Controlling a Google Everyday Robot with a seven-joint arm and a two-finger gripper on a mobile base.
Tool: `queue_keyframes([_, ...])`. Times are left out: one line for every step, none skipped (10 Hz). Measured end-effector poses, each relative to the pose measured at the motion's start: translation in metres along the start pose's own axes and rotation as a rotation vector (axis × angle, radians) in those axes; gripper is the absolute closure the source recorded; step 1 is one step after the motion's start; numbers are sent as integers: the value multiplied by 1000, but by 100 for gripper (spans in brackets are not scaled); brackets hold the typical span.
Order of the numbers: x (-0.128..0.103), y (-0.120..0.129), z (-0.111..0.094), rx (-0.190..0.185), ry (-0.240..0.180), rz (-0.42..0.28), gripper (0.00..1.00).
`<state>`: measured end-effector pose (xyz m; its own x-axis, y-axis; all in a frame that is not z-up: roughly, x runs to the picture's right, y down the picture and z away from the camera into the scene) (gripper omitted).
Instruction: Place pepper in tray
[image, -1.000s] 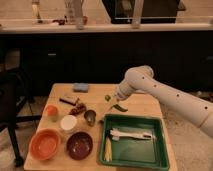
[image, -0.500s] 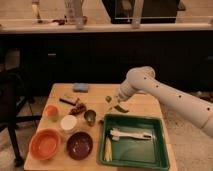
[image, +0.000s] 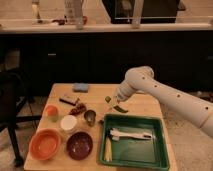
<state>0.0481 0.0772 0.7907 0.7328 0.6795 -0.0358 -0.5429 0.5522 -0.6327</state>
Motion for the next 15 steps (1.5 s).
queue_keyframes([8, 8, -2, 10, 18, -8, 100])
queue_keyframes([17, 17, -5, 20, 38, -16, 100])
queue_keyframes([25, 24, -8, 27, 56, -25, 100])
queue_keyframes([36, 36, -10, 33, 80, -41, 100])
queue_keyframes([47, 44, -13, 36, 97, -53, 100])
queue_keyframes([57, 50, -15, 34, 114, -75, 100])
queue_keyframes([64, 56, -14, 25, 129, -100, 100])
queue_keyframes([76, 64, -14, 2, 149, -144, 100])
queue_keyframes([88, 68, -16, -18, 164, -169, 100])
queue_keyframes([97, 70, -16, -38, 172, -191, 100])
queue_keyframes([104, 72, -15, -54, 173, -211, 100])
queue_keyframes([114, 74, -16, -66, 177, -216, 100])
queue_keyframes([121, 76, -16, -72, 175, -218, 100])
queue_keyframes([134, 79, -17, -78, 171, -213, 100])
queue_keyframes([142, 83, -16, -82, 167, -212, 100])
